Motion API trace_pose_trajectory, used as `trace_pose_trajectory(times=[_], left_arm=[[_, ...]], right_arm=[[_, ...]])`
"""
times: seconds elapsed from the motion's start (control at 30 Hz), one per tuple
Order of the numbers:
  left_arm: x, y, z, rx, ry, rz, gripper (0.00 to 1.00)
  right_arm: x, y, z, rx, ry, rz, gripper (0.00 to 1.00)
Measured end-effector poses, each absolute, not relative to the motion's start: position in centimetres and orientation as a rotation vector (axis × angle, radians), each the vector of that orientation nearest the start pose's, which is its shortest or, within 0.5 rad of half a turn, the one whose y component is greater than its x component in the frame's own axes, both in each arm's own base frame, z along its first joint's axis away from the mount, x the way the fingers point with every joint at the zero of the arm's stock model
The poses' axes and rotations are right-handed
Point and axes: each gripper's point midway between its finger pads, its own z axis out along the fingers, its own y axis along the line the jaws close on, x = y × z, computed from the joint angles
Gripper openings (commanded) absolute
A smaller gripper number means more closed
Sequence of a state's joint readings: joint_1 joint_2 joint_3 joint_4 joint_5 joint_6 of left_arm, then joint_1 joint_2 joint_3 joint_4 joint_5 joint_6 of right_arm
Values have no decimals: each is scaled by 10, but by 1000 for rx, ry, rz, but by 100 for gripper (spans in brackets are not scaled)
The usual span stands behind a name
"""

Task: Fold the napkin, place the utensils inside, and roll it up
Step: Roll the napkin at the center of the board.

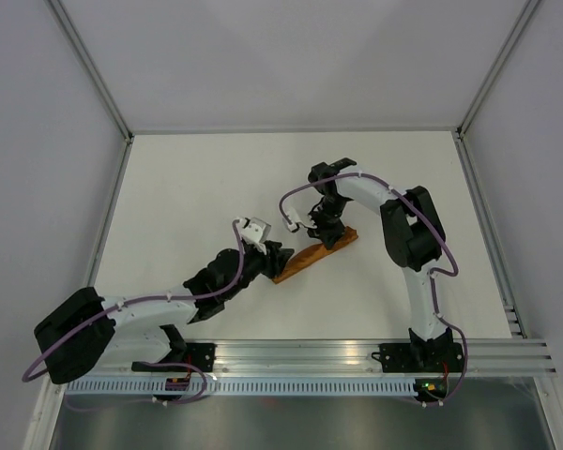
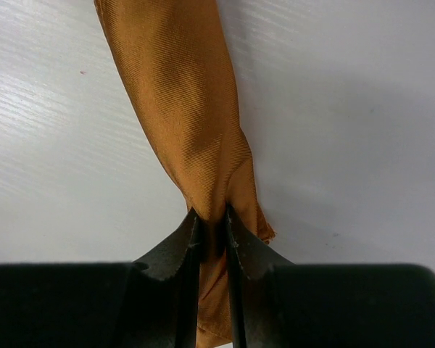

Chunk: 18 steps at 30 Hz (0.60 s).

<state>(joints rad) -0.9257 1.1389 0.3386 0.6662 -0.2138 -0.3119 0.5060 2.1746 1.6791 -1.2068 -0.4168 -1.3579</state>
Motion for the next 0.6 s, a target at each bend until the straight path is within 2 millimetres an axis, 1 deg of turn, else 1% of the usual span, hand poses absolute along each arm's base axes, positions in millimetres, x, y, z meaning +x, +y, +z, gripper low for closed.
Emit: trace_pose_trajectory(times=[0.07, 0.13, 0.33, 0.5, 0.6], left_arm=[[239, -286, 146, 433, 1723, -696, 49], [239, -297, 141, 504, 1732, -652, 49], [240, -319, 112, 699, 1773, -522, 49], [250, -343, 91, 837, 1782, -432, 50], [257, -353, 82, 892, 1779, -392, 50]], right_arm=[[309, 210, 19, -2402, 1847, 681, 6], [309, 210, 19, -2406, 1864, 704, 6], [309, 210, 19, -2413, 1905, 755, 6], [309, 210, 19, -2413, 1929, 773, 7], [309, 210, 19, -2411, 1943, 781, 7]])
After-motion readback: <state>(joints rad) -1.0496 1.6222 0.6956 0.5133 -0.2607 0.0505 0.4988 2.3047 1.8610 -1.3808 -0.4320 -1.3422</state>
